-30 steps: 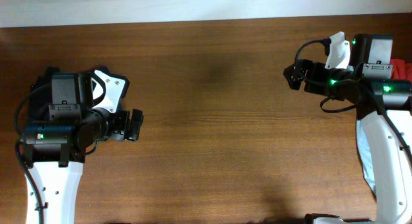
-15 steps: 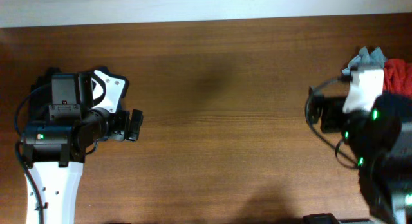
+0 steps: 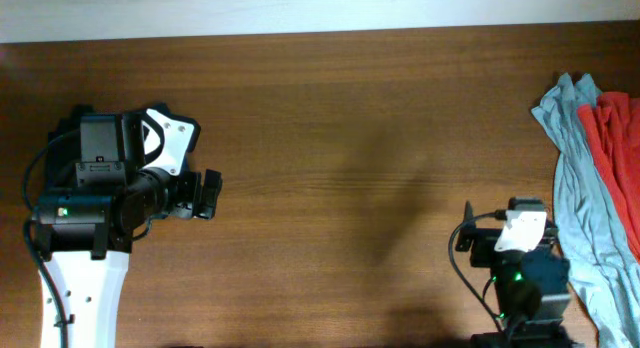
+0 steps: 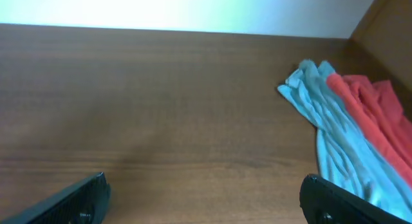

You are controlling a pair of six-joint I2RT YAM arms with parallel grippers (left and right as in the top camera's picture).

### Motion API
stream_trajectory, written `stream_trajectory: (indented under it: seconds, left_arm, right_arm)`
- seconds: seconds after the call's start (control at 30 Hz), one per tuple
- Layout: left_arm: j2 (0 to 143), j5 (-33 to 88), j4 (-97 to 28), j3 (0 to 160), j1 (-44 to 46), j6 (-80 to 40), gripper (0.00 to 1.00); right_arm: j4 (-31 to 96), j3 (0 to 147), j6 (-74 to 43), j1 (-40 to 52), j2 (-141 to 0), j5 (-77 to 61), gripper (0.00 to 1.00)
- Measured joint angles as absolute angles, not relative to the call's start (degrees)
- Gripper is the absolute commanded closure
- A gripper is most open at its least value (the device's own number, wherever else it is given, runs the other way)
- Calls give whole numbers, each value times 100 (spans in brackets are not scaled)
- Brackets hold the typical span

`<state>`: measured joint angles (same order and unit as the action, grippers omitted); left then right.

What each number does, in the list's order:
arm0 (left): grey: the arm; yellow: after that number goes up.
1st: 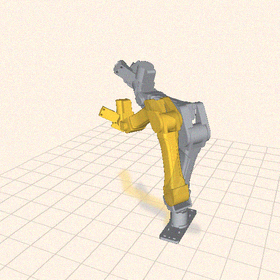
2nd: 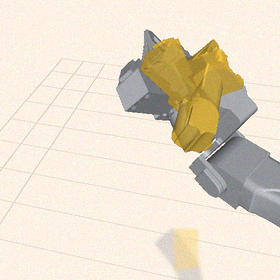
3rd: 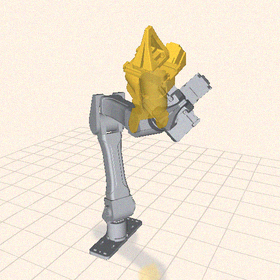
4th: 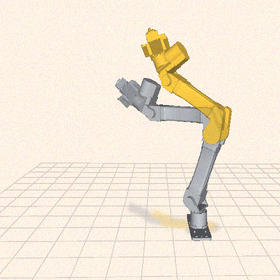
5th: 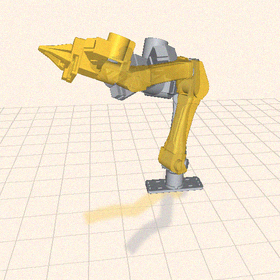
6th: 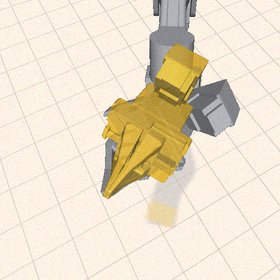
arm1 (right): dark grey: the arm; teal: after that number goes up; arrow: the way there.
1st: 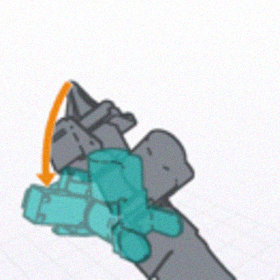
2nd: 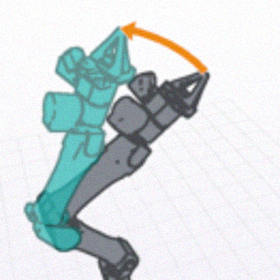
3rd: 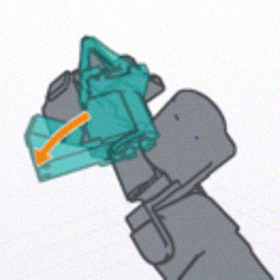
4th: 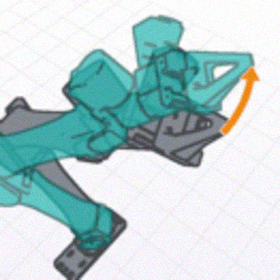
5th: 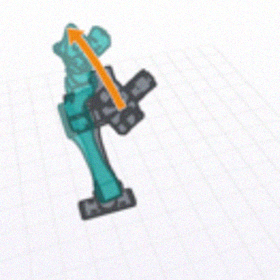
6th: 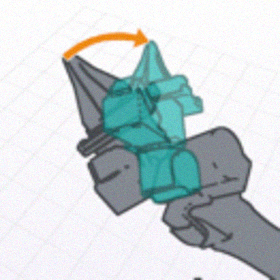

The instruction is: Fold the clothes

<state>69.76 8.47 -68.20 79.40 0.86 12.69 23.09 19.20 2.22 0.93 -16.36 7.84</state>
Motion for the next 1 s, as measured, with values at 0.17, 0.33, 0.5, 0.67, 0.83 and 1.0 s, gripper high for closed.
stream_trajectory:
  seconds: [0.17, 0.33, 0.5, 0.67, 0.83, 1.0]
  left_arm:
    - [6978, 847, -6818, 7940, 86, 1269, 1]
    - [6976, 849, -6818, 7940, 86, 1267, 1]
    - [6978, 849, -6818, 7940, 86, 1269, 1]
    - [6978, 849, -6818, 7940, 86, 1269, 1]
    - [6978, 849, -6816, 7940, 86, 1267, 1]
    - [6978, 849, -6816, 7940, 86, 1269, 1]
  right_arm:
    - [2045, 1063, 222, 89, -790, 709, 1]
    - [1774, 617, 217, 89, -108, 620, 1]
    - [1743, 591, 220, 89, -86, 502, 1]
    - [1734, 576, 222, 89, -86, 462, 1]
    - [1732, 576, 220, 89, -84, 460, 1]
    - [1730, 576, 222, 89, -84, 447, 1]
